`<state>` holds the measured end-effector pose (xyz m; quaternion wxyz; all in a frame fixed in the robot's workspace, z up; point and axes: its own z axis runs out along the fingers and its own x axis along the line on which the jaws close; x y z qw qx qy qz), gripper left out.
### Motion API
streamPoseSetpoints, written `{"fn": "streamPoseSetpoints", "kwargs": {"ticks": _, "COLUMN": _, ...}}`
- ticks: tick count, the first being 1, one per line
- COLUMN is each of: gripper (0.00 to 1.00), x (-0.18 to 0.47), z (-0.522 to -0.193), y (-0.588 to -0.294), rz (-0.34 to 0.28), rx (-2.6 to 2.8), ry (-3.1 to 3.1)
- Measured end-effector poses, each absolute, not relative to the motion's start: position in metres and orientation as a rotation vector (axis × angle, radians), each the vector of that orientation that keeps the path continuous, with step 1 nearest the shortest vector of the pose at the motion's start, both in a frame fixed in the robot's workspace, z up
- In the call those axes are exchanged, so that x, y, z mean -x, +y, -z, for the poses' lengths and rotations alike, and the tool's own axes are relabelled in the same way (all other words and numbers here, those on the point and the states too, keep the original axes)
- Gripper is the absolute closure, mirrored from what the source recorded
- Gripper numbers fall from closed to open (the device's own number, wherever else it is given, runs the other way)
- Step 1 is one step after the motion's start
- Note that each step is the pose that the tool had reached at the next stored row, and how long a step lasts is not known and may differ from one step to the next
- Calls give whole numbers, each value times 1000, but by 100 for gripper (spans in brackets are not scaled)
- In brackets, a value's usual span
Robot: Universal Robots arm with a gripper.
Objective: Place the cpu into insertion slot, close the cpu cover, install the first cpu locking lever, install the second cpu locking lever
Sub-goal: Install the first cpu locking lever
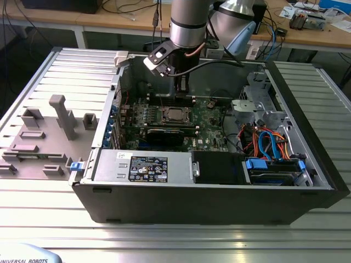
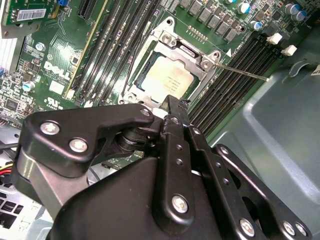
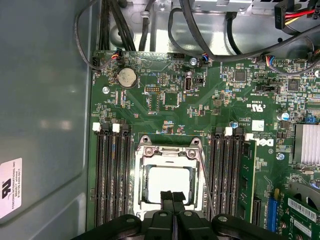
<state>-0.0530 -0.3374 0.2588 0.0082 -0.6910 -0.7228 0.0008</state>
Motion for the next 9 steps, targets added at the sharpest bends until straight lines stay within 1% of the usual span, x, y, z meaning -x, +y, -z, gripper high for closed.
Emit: {"fn": "streamPoseSetpoints", "kwargs": {"ticks": 9, "gripper": 89, "x": 53, "z": -259, "y": -337, "rz": -3, "rx": 2159, "ry": -2259}}
